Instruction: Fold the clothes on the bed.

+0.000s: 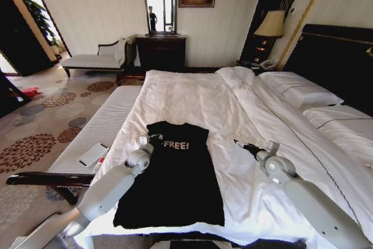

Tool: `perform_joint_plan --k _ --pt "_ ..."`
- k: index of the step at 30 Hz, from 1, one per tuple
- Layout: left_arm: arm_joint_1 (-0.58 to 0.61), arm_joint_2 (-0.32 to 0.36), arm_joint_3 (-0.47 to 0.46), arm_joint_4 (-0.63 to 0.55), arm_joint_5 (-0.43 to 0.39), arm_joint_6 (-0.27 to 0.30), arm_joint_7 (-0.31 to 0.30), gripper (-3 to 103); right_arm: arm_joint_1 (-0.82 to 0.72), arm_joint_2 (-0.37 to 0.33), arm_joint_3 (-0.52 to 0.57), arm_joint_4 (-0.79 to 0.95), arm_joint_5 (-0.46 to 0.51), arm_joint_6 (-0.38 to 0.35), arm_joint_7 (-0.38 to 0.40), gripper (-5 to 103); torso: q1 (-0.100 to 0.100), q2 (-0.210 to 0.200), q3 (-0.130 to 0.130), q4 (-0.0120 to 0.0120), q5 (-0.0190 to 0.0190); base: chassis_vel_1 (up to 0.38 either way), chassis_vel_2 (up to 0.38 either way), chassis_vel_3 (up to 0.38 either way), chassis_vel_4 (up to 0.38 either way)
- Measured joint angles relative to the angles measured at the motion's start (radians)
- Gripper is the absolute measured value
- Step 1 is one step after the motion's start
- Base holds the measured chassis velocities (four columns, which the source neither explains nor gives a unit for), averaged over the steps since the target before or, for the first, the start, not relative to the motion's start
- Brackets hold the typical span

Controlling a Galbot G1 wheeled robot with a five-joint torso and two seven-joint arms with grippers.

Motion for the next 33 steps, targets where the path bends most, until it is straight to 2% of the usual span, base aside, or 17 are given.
perform_joint_plan --k 4,6,7,9,10,12,13,15,16,18,19,20,21,23,24,28,33 --pt "0.004 -0.006 0.008 0.004 0.004 0.003 -0.003 1 0.005 -0.007 -0.003 0.000 0.001 0.000 -0.003 100 0.000 0.000 0.000 0.0000 0.0000 0.000 0.000 0.000 0.000" --pt "0.014 -0.008 0.001 -0.006 -0.003 0.008 -0.013 11 0.012 -0.012 -0.008 -0.002 0.003 0.000 -0.009 100 0.000 0.000 0.000 0.0001 -0.0002 0.000 0.000 0.000 0.000" --pt "0.014 -0.008 0.001 -0.006 -0.003 0.008 -0.013 11 0.012 -0.012 -0.008 -0.002 0.003 0.000 -0.009 100 0.000 0.000 0.000 0.0001 -0.0002 0.000 0.000 0.000 0.000" --pt "0.019 -0.006 -0.008 -0.018 -0.003 0.010 -0.019 23 0.012 -0.011 -0.010 -0.002 0.002 0.000 -0.011 100 0.000 0.000 0.000 0.0001 0.0000 0.000 0.000 0.000 0.000" --pt "0.021 -0.005 -0.013 -0.025 -0.004 0.011 -0.022 23 0.012 -0.009 -0.010 -0.002 0.002 0.000 -0.011 100 0.000 0.000 0.000 0.0001 -0.0003 0.000 0.000 0.000 0.000" --pt "0.028 0.007 -0.026 -0.046 -0.005 0.013 -0.026 33 0.007 -0.004 -0.010 0.002 0.001 0.000 -0.012 100 0.000 0.000 0.000 0.0001 -0.0001 0.000 0.000 0.000 0.000" --pt "0.028 0.007 -0.026 -0.046 -0.005 0.013 -0.026 33 0.007 -0.004 -0.010 0.002 0.001 0.000 -0.012 100 0.000 0.000 0.000 0.0001 -0.0001 0.000 0.000 0.000 0.000" --pt "0.037 0.024 -0.039 -0.066 -0.005 0.013 -0.028 44 0.004 0.002 -0.010 0.004 -0.002 0.001 -0.013 100 0.000 0.000 0.000 0.0001 -0.0001 0.000 0.000 0.000 0.000" --pt "0.037 0.024 -0.039 -0.066 -0.005 0.013 -0.028 44 0.004 0.002 -0.010 0.004 -0.002 0.001 -0.013 100 0.000 0.000 0.000 0.0001 -0.0001 0.000 0.000 0.000 0.000" --pt "0.048 0.041 -0.058 -0.092 -0.005 0.013 -0.029 55 0.003 0.005 -0.007 0.008 -0.003 0.002 -0.015 100 0.000 0.000 0.000 0.0002 -0.0001 0.000 0.000 0.000 0.000" --pt "0.052 0.049 -0.067 -0.102 -0.007 0.013 -0.029 55 0.002 0.005 -0.005 0.009 -0.003 0.004 -0.017 100 0.000 0.000 0.000 0.0001 -0.0002 0.000 0.000 0.000 0.000" --pt "0.057 0.059 -0.079 -0.117 -0.010 0.013 -0.030 60 0.001 0.005 -0.003 0.011 -0.007 0.008 -0.023 100 0.000 0.000 0.000 0.0002 -0.0002 0.000 0.000 0.000 0.000" --pt "0.057 0.059 -0.079 -0.117 -0.010 0.013 -0.030 60 0.001 0.005 -0.003 0.011 -0.007 0.008 -0.023 100 0.000 0.000 0.000 0.0002 -0.0002 0.000 0.000 0.000 0.000" --pt "0.066 0.082 -0.111 -0.141 -0.017 0.013 -0.030 71 0.001 0.004 -0.002 0.013 -0.020 0.016 -0.034 100 0.000 0.000 0.000 0.0001 -0.0002 0.000 0.000 0.000 0.000" --pt "0.066 0.082 -0.111 -0.141 -0.017 0.013 -0.030 71 0.001 0.004 -0.002 0.013 -0.020 0.016 -0.034 100 0.000 0.000 0.000 0.0001 -0.0002 0.000 0.000 0.000 0.000" --pt "0.086 0.104 -0.175 -0.139 -0.034 0.012 -0.032 92 0.003 0.004 -0.003 0.026 -0.031 0.021 -0.042 100 0.000 0.000 0.000 0.0001 -0.0002 0.000 0.000 0.000 0.000" --pt "0.100 0.117 -0.212 -0.107 -0.048 0.008 -0.030 100 0.002 0.006 -0.004 0.030 -0.038 0.021 -0.046 100 0.000 0.000 0.000 0.0002 -0.0003 0.000 0.000 0.000 0.000"
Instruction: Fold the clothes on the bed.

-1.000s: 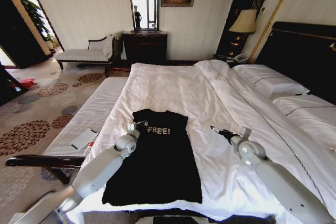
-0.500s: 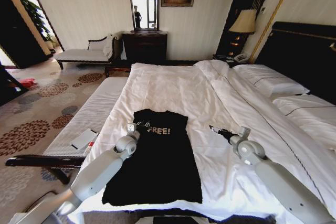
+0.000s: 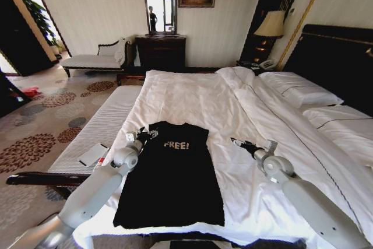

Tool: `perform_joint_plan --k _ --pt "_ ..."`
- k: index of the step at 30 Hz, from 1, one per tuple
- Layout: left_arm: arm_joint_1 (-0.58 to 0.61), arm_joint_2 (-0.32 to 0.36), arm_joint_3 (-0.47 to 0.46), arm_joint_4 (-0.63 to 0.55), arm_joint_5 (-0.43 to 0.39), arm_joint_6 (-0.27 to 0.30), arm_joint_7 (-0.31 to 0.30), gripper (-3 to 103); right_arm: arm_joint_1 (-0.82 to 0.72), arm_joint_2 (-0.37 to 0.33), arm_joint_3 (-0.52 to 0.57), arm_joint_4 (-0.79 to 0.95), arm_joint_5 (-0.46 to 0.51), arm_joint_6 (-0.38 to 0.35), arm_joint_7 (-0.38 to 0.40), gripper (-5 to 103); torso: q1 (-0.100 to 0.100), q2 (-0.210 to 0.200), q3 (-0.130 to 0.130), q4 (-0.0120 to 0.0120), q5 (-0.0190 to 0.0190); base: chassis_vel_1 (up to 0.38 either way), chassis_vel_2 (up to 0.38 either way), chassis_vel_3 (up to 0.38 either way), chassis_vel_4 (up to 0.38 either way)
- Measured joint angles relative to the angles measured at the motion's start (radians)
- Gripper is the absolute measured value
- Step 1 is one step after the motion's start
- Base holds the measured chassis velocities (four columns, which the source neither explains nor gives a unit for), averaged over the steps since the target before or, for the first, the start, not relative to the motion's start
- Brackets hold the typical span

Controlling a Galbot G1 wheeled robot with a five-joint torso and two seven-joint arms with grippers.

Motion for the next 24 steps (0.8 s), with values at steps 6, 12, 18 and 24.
perform_joint_plan --k 6,12,18,24 --pt "-0.019 -0.014 -0.023 0.071 -0.022 -0.001 0.018 100 -0.007 0.005 0.003 -0.007 -0.008 0.002 -0.004 100 0.000 0.000 0.000 0.0000 0.0000 0.000 0.000 0.000 0.000" --pt "-0.061 -0.036 -0.032 0.143 -0.074 0.004 0.043 100 -0.019 0.004 0.015 -0.014 -0.012 0.007 -0.008 100 0.000 0.000 0.000 -0.0003 0.0003 0.000 0.000 0.000 0.000" --pt "-0.114 -0.060 -0.012 0.252 -0.073 0.009 0.113 100 -0.016 0.000 0.017 -0.031 -0.011 0.009 -0.010 100 0.000 0.000 0.000 0.0001 0.0001 0.000 0.000 0.000 0.000" --pt "-0.166 -0.088 0.015 0.344 -0.072 0.013 0.143 100 -0.005 -0.001 0.009 -0.038 -0.009 0.009 -0.009 100 0.000 0.000 0.000 -0.0001 0.0002 0.000 0.000 0.000 0.000"
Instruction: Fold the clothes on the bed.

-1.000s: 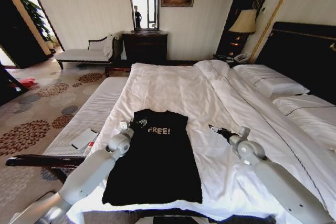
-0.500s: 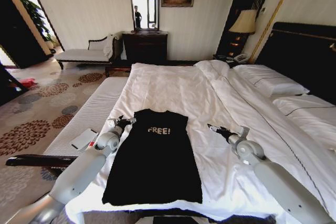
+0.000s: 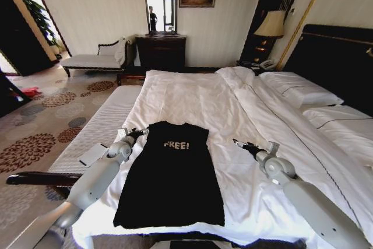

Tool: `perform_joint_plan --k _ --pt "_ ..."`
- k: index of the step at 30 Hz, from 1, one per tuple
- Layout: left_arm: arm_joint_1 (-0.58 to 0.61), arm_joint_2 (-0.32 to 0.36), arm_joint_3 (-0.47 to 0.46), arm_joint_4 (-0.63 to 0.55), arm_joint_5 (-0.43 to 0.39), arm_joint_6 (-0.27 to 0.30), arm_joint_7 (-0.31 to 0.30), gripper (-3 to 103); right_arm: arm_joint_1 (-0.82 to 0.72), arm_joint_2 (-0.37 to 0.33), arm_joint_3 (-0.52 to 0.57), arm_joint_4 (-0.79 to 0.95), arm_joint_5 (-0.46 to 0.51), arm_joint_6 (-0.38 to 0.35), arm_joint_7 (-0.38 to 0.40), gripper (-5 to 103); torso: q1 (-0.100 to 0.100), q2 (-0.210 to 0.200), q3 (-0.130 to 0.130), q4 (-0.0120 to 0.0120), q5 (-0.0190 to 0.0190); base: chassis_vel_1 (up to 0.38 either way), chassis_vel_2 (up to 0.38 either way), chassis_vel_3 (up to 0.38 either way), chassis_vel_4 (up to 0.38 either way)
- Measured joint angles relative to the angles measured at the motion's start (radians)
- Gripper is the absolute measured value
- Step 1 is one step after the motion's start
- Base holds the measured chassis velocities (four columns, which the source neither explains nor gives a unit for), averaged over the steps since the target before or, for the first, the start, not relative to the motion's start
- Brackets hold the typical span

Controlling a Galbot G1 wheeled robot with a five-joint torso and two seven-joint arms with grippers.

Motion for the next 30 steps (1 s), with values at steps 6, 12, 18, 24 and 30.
perform_joint_plan --k 6,12,18,24,30 --pt "-0.084 -0.031 0.033 0.114 -0.010 0.007 0.053 100 0.006 -0.006 -0.003 -0.004 0.004 0.000 0.002 100 0.000 0.000 0.000 0.0000 0.0000 0.000 0.000 0.000 0.000" --pt "-0.151 -0.039 0.084 0.196 0.003 0.002 0.147 100 0.004 -0.017 0.002 -0.010 0.008 0.000 0.003 100 0.000 0.000 0.000 0.0000 0.0000 0.000 0.000 0.000 0.000" --pt "-0.199 -0.061 0.144 0.263 0.010 -0.001 0.210 99 0.005 -0.023 0.002 -0.010 0.013 0.000 0.007 100 0.000 0.000 0.000 0.0000 0.0001 0.000 0.000 0.000 0.000" --pt "-0.251 -0.112 0.169 0.378 0.013 0.000 0.230 99 0.007 -0.031 -0.002 -0.008 0.019 -0.001 0.011 100 0.000 0.000 0.000 0.0000 0.0000 0.000 0.000 0.000 0.000" --pt "-0.279 -0.133 0.196 0.441 0.007 -0.001 0.246 98 0.010 -0.035 -0.006 -0.009 0.021 -0.002 0.015 100 0.000 0.000 0.000 0.0000 0.0001 0.000 0.000 0.000 0.000"
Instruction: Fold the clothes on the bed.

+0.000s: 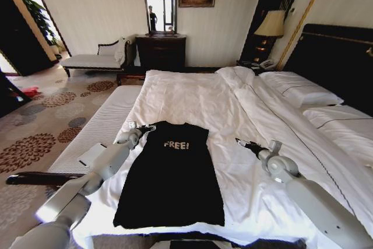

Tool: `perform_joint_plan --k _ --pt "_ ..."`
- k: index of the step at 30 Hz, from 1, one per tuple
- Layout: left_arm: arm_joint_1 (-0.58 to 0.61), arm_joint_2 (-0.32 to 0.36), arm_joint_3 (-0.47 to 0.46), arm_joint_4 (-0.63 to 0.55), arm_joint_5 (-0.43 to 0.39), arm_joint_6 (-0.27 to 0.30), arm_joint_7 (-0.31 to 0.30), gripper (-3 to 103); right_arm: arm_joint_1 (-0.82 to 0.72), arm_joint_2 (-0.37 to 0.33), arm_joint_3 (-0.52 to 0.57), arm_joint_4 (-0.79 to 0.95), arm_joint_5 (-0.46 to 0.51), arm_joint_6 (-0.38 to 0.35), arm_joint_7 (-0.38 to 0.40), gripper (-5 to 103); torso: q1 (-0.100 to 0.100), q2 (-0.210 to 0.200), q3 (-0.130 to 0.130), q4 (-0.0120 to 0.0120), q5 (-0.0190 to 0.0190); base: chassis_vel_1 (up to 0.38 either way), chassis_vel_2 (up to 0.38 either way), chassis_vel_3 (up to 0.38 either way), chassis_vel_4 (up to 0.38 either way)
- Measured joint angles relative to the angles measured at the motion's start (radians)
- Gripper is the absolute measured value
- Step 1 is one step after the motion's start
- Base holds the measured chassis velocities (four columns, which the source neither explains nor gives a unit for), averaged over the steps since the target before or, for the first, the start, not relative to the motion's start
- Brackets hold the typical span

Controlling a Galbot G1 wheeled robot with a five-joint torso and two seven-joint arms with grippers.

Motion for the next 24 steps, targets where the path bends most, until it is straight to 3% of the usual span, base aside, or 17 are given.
perform_joint_plan --k 3,7,9,12,14,17,20,21,23,24 --pt "-0.002 -0.003 0.009 0.009 0.001 -0.005 0.006 97 0.005 -0.002 -0.003 -0.002 0.001 -0.001 0.002 100 0.000 0.000 0.000 0.0000 -0.0001 0.000 0.000 0.000 0.000" --pt "-0.006 -0.014 0.015 0.037 0.012 -0.036 0.023 85 0.009 -0.006 -0.006 -0.004 0.001 -0.002 0.003 100 0.000 0.000 0.000 0.0001 -0.0001 0.000 0.000 0.000 0.000" --pt "-0.007 -0.017 0.015 0.043 0.013 -0.040 0.023 85 0.009 -0.006 -0.007 -0.004 0.001 -0.002 0.003 100 0.000 0.000 0.000 0.0001 -0.0001 0.000 0.000 0.000 0.000" --pt "-0.015 -0.031 0.018 0.080 0.017 -0.060 0.029 68 0.006 -0.005 -0.007 -0.006 0.000 -0.002 0.003 100 0.000 0.000 0.000 0.0000 -0.0001 0.000 0.000 0.000 0.000" --pt "-0.015 -0.031 0.019 0.082 0.018 -0.061 0.030 68 0.005 -0.005 -0.007 -0.006 0.000 -0.002 0.003 100 0.000 0.000 0.000 0.0000 -0.0001 0.000 0.000 0.000 0.000" --pt "-0.014 -0.039 0.025 0.088 0.020 -0.087 0.038 52 0.002 0.002 -0.007 -0.006 -0.003 -0.002 0.003 100 0.000 0.000 0.000 0.0000 0.0000 0.000 0.000 0.000 0.000" --pt "-0.012 -0.039 0.025 0.084 0.019 -0.090 0.038 46 0.002 0.003 -0.007 -0.006 -0.003 -0.002 0.003 100 0.000 0.000 0.000 0.0000 -0.0001 0.000 0.000 0.000 0.000" --pt "-0.010 -0.040 0.026 0.079 0.018 -0.093 0.038 35 0.003 0.003 -0.008 -0.006 -0.003 -0.002 0.003 100 0.000 0.000 0.000 0.0000 -0.0001 0.000 0.000 0.000 0.000" --pt "-0.009 -0.040 0.026 0.076 0.017 -0.095 0.038 35 0.004 0.003 -0.008 -0.006 -0.003 -0.002 0.003 100 0.000 0.000 0.000 0.0000 -0.0001 0.000 0.000 0.000 0.000" --pt "-0.008 -0.040 0.027 0.074 0.017 -0.096 0.038 30 0.005 0.003 -0.008 -0.006 -0.003 -0.002 0.003 100 0.000 0.000 0.000 0.0000 -0.0001 0.000 0.000 0.000 0.000"
